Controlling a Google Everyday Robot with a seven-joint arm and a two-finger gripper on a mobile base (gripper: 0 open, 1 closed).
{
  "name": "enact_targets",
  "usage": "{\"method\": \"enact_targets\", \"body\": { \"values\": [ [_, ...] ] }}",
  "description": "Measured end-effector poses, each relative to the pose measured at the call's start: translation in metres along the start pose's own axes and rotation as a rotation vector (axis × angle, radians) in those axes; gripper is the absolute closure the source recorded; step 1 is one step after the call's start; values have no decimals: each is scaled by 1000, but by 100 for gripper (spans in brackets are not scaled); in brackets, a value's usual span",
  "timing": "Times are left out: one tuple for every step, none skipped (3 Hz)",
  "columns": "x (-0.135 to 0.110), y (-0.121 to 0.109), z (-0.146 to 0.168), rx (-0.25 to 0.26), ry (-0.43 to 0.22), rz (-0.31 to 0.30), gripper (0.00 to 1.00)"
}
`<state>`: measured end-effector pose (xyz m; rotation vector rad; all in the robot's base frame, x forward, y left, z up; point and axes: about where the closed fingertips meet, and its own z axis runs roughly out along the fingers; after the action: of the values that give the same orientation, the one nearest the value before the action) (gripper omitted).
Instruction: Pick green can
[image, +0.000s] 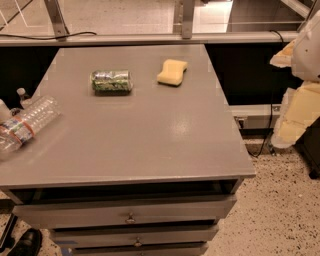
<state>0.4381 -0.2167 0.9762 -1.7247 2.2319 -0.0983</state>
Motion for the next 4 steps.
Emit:
{"method": "enact_targets", "body": {
  "values": [
    [0,0,0,0,0,0,0],
    [-19,-16,20,24,-58,-26,0],
    [-73,-59,63,50,-188,-77,0],
    [-137,-97,99,36,-325,-118,0]
  ]
}}
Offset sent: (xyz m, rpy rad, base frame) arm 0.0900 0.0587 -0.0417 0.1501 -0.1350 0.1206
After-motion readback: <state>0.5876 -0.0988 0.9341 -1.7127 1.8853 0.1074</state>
